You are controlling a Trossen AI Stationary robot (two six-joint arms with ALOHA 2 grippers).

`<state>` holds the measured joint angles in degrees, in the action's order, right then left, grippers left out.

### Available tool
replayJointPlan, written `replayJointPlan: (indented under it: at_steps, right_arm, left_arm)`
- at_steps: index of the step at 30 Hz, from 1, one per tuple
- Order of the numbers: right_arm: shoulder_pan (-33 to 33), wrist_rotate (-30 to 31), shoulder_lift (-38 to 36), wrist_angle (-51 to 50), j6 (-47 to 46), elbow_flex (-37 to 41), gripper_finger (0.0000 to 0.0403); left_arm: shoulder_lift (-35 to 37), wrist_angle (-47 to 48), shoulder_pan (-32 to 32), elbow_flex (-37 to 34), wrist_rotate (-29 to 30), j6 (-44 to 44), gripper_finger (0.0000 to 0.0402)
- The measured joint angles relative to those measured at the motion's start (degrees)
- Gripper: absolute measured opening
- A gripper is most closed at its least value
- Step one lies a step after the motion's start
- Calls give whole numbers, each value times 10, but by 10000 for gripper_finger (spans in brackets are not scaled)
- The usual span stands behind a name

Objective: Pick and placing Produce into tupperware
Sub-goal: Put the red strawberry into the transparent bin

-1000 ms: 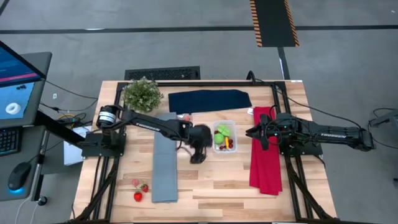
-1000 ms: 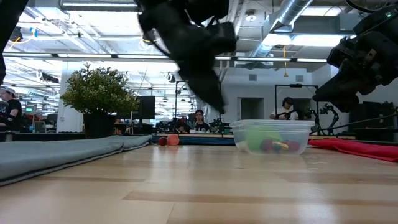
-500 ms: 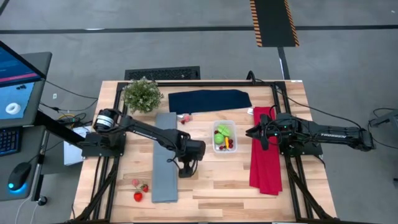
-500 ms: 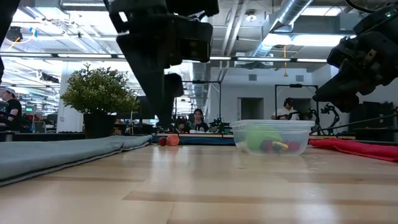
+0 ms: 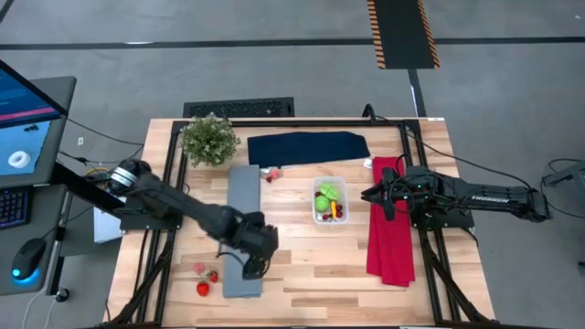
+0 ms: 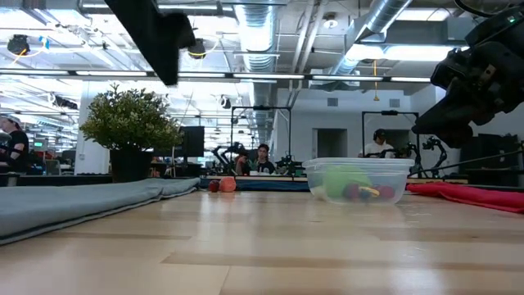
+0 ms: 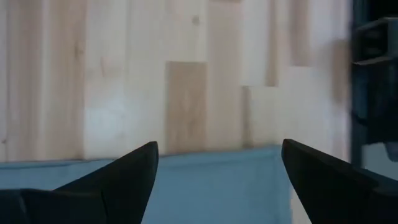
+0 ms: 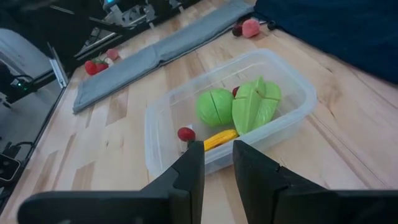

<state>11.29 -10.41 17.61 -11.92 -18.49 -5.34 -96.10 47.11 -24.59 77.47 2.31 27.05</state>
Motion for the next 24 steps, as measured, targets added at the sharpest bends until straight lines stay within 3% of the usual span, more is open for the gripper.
replayJointPlan:
  at_steps: [5, 11, 16, 20, 24]
  right_arm:
    - [0, 0, 0, 0, 0, 0, 107]
    - [0, 0, 0, 0, 0, 0, 107]
    - [0, 0, 0, 0, 0, 0, 107]
    - [0, 0, 0, 1, 0, 0, 107]
    - [0, 0, 0, 1, 0, 0, 107]
  left_arm:
    - [31, 29, -60, 0, 87, 53, 332]
    - [39, 197, -123, -1, 198, 215, 332]
    - [39, 193, -169, -32, 173, 327, 332]
    - [39, 146, -201, -57, 133, 383, 332]
    - [39, 96, -226, -67, 129, 449, 332]
